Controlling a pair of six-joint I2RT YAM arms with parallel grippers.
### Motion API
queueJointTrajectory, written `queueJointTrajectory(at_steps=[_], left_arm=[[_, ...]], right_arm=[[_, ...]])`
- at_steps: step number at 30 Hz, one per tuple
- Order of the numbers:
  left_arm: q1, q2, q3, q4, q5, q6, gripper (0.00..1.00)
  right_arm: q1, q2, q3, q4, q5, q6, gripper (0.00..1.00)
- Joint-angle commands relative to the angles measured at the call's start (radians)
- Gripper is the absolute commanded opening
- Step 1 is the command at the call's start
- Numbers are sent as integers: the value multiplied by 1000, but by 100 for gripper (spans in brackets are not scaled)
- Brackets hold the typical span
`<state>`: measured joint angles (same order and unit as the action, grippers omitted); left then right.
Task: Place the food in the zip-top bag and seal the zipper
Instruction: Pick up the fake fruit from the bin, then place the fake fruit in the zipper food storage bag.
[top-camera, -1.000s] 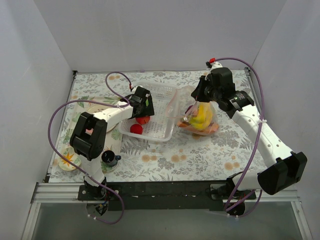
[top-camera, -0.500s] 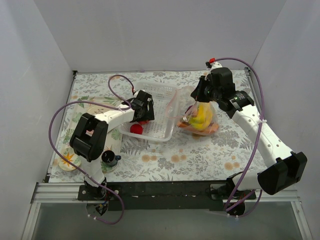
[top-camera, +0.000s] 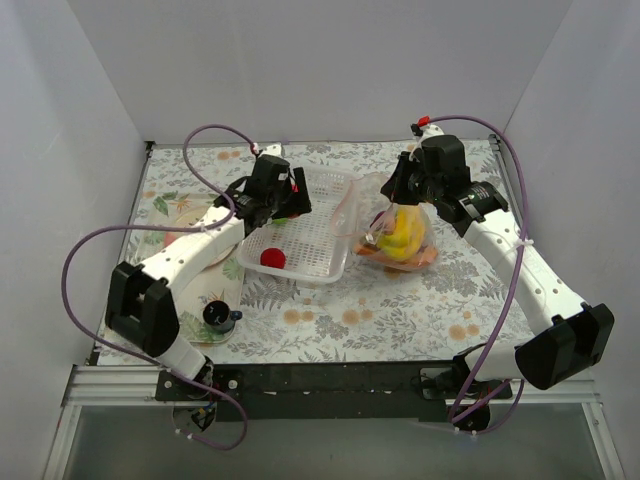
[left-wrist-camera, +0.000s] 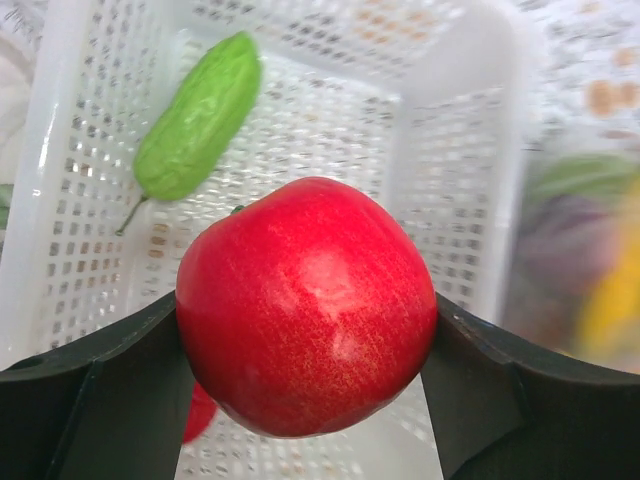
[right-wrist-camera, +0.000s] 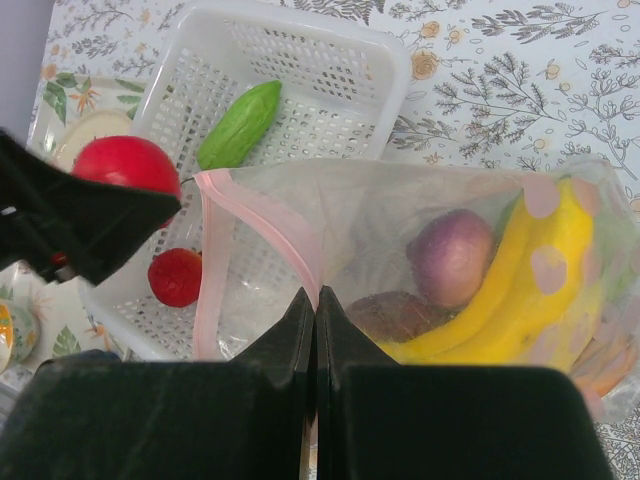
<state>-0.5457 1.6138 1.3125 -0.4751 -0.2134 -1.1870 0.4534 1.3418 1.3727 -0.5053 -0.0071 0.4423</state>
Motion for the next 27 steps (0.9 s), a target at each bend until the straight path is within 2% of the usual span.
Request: queueJointTrajectory(at_steps=[1,7,14,16,17,18,19,20,25,27], left_arm=[[-23,-159,30,-23,140,-46,25],[-118,-207,60,21,189,-138,25],[-223,-91,136,102,177,-218,26],[-247,-57,157,124,175,-227,35],[-253,-14,174,125,169,-230,43],[-258,6,186,125,170,-232,53],[-269,20,206,125,172,-237,76],[-272,43,214,128,163,-237,83],[-276,58,260,128,149,-218,97],[-277,57,275,121,143,-207,98]], right_arm=[[7,-3,19,56,-4,7,1],[17,10,34,51,2,18,1],[30,14,60,31,2,32,1],[31,11,63,28,33,36,1],[30,10,69,21,35,39,1],[31,10,72,17,35,38,1],[30,10,77,14,38,38,1],[31,8,80,10,36,41,1],[31,8,92,-2,41,39,1],[31,8,89,-1,39,36,1]])
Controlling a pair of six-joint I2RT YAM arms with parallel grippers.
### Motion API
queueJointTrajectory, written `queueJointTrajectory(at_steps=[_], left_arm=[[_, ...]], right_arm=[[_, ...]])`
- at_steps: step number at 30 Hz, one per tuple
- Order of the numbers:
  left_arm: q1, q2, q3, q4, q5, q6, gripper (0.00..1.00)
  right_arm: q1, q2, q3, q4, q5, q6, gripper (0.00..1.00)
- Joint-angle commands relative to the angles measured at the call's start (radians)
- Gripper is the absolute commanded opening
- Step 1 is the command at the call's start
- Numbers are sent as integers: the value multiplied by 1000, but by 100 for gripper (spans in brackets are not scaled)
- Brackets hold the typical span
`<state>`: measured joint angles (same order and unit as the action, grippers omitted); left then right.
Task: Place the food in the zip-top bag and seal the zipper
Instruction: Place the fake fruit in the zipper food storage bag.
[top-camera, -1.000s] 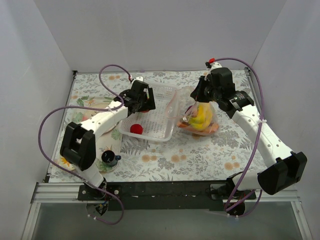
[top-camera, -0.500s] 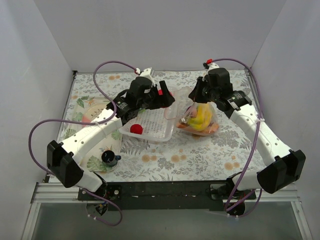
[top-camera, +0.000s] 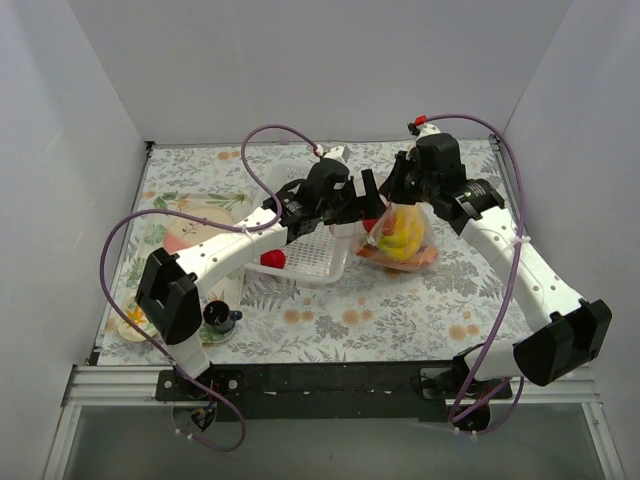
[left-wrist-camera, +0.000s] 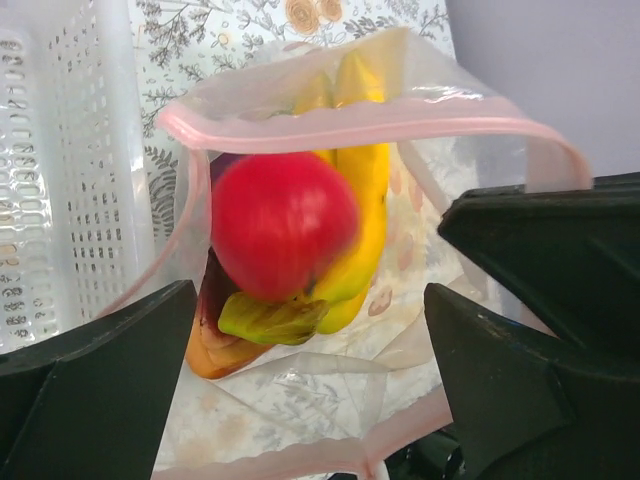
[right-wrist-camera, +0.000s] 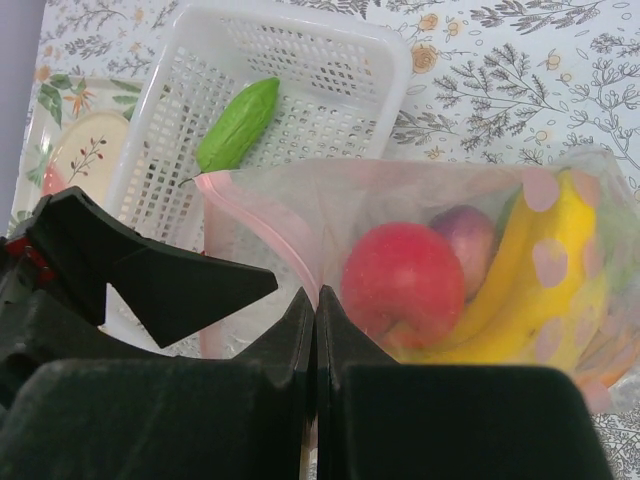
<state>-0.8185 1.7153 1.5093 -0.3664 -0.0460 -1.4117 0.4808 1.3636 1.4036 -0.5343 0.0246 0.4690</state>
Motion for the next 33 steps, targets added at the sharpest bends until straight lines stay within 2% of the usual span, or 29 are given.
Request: queueJointTrajectory(at_steps=[1,6,10,14,18,24,27,33], left_arm=[[-4,-48,87,1,-26,20,98],[-4,-140,56,-57,-54,59,96],[-2,-333,-18,-175,-226,123,94],[24,-413,-118,-275,-327,192,95],[87,-358,-222,-362,-382,253,89],[191,-254,-330,-338,-390,280,89],[191,-185,-348,-318,-402,278,93],[193,-97,-339,-312,-445,278,93]], right_arm=[[4,-14,58,30,8,10,1],[4,-5,61,30,11,2,1],[2,-4,51,37,5,-3,1],[4,-21,37,46,5,-6,1],[4,-43,32,43,3,-10,1],[4,-60,2,48,-6,-16,1],[4,-61,-20,60,-11,-16,1],[4,-64,-38,76,-17,-16,1]])
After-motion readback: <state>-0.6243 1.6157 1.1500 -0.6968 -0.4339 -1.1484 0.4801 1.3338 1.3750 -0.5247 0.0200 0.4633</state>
